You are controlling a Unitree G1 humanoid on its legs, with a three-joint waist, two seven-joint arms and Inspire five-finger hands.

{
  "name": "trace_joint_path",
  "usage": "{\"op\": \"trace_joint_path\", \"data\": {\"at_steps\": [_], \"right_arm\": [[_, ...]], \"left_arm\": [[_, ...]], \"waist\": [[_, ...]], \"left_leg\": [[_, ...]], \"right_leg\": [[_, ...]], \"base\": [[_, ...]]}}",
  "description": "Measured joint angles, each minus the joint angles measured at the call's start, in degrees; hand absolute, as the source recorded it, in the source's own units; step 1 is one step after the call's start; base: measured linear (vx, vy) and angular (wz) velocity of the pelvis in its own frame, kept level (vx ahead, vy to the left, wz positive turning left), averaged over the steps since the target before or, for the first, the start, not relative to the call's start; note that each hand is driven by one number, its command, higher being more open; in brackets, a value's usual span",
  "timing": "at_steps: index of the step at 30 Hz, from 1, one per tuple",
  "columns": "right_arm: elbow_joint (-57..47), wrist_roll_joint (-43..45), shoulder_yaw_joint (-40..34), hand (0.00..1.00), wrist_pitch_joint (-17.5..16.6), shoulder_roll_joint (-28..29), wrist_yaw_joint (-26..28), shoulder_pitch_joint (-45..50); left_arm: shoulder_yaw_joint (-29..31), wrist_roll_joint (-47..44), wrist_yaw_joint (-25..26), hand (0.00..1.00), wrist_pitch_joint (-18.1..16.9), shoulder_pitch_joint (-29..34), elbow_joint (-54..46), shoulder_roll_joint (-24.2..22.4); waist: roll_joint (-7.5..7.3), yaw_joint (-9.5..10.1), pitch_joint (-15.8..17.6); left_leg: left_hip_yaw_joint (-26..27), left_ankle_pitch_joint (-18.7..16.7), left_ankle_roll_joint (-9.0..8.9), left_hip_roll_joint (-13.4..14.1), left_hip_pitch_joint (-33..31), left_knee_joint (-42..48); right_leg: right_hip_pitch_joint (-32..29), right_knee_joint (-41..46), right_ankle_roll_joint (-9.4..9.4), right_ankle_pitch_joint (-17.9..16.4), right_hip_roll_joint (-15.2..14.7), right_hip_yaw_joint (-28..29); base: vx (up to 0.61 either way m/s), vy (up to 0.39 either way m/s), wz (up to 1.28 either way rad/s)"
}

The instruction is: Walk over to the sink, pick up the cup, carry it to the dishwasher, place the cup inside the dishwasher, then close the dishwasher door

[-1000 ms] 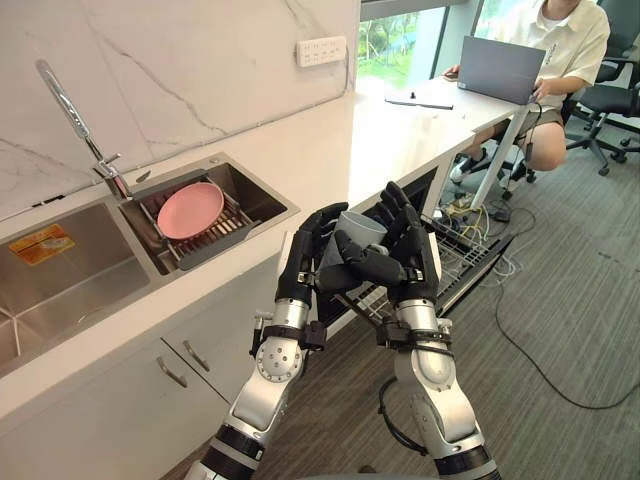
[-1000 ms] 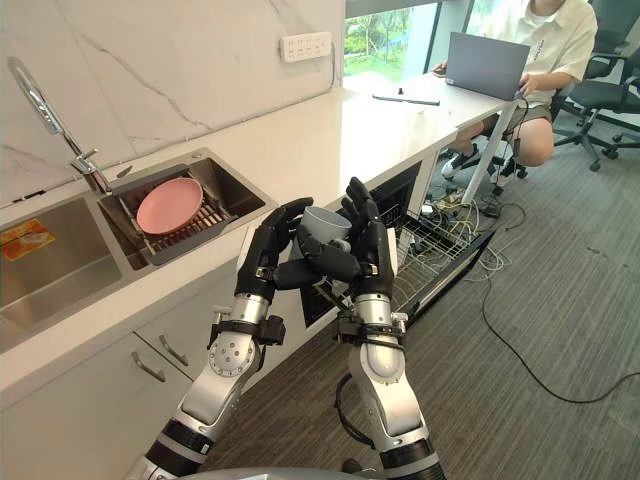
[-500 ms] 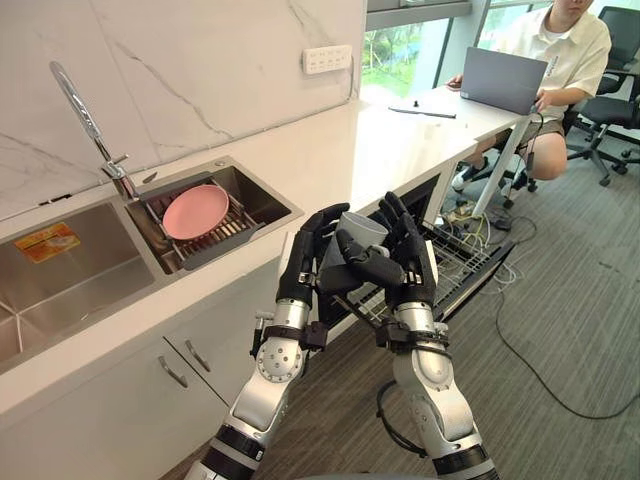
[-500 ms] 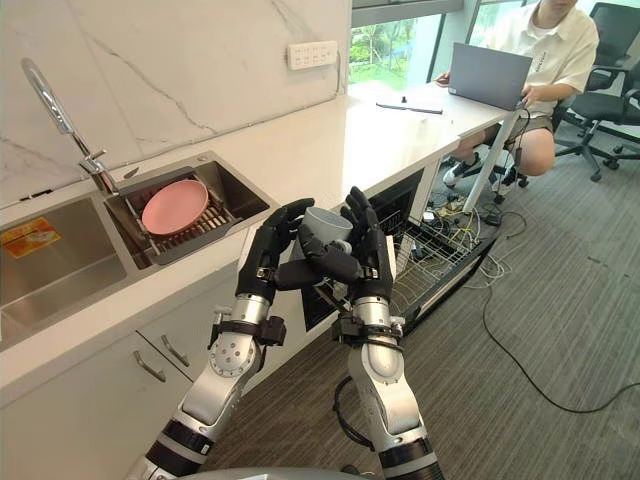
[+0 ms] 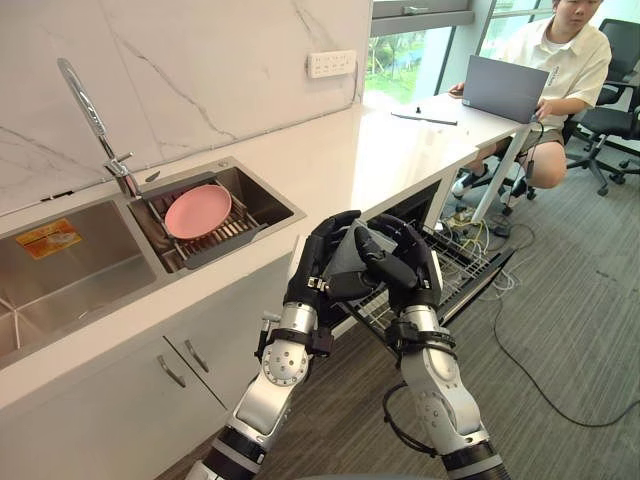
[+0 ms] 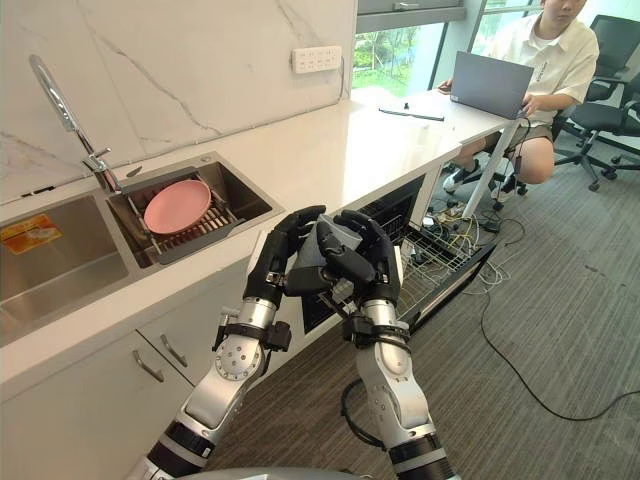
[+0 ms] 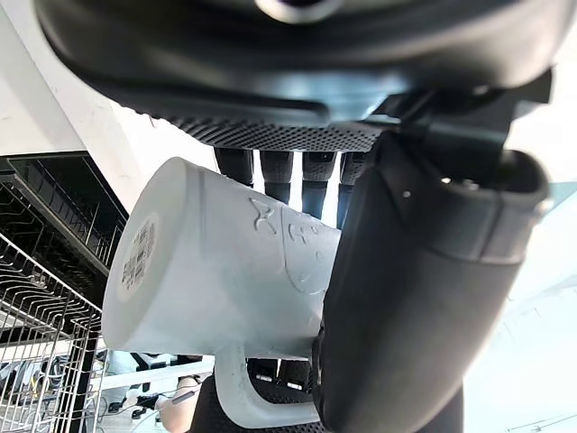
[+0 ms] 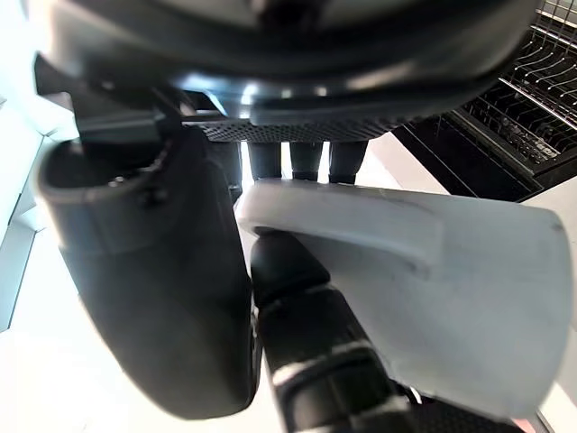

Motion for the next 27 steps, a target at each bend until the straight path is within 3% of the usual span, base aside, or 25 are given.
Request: {"op": "trace_joint_path", "data": {"at_steps": [10,11,19,27], "right_arm": [[-0.29,2.07,0.03,0.30,-1.72,-0.10,1.63,-0.38],[-0.49,2.01,-0.19,0.30,-1.77,-0.02,1.75,-0.38],[-0.59,-0.21,-2.91,0.30,-1.58,1.57,1.59,-0.87],[-1.90,-8.31,-9.05,0.30,-1.61,3.15,-0.64,-1.23]], "left_arm": [[-0.15,-0.01,0.04,0.30,0.54,-0.12,-2.89,0.95],[-0.15,-0.01,0.03,0.90,0.54,-0.12,-3.17,0.95],[-1.30,0.05,-1.47,0.90,0.10,-0.12,-7.47,0.78],[0.12,-3.52,-3.08,0.90,-1.89,0.15,-8.21,0.72]], "waist": [[0.00,0.00,0.00],[0.00,0.00,0.00],[-0.01,0.02,0.01],[-0.03,0.02,0.02]], "left_leg": [[-0.19,-0.01,0.01,-0.01,-0.09,0.05],[-0.21,-0.01,0.00,-0.01,-0.09,0.07],[-0.25,-0.01,0.01,-0.01,-0.09,0.09],[-0.22,-0.01,0.00,0.03,0.02,0.08]], "right_leg": [[0.00,0.02,-0.10,-0.05,0.00,-0.18],[0.00,0.03,-0.12,-0.07,0.00,-0.21],[0.00,0.01,-0.17,-0.09,-0.01,-0.28],[0.08,0.00,-0.16,-0.09,0.04,-0.26]], "base": [[0.00,0.000,0.00],[0.00,0.000,0.00],[0.00,0.000,0.00],[0.00,0.000,0.00]]}}
